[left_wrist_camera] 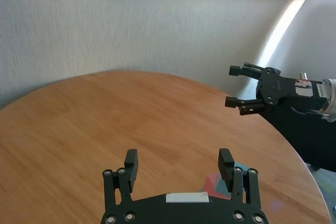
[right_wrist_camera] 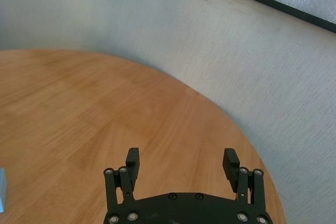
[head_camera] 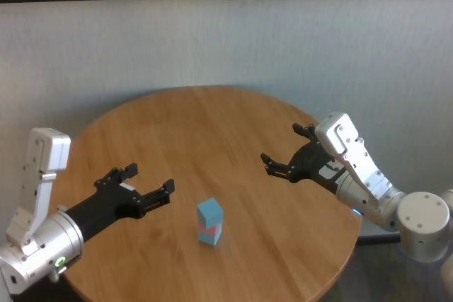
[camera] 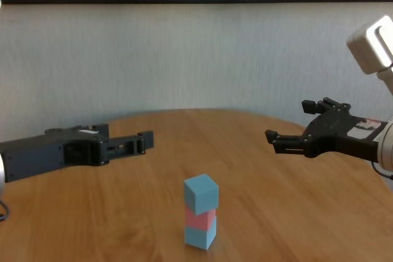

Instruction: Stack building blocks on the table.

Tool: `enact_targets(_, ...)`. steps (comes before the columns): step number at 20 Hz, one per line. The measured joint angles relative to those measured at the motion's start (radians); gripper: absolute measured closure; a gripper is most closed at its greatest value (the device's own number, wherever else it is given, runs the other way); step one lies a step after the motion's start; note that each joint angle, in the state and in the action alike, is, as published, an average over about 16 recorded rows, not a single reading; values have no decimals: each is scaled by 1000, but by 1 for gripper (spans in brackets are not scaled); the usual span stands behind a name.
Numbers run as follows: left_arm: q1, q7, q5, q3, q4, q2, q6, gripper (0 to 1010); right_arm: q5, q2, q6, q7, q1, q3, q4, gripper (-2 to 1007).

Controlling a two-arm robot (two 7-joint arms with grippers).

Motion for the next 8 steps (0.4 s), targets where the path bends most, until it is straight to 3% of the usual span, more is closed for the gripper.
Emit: enact_targets(8,2,-1,5,3,0,5,3,10,0,0,0,0,0,0,0,4)
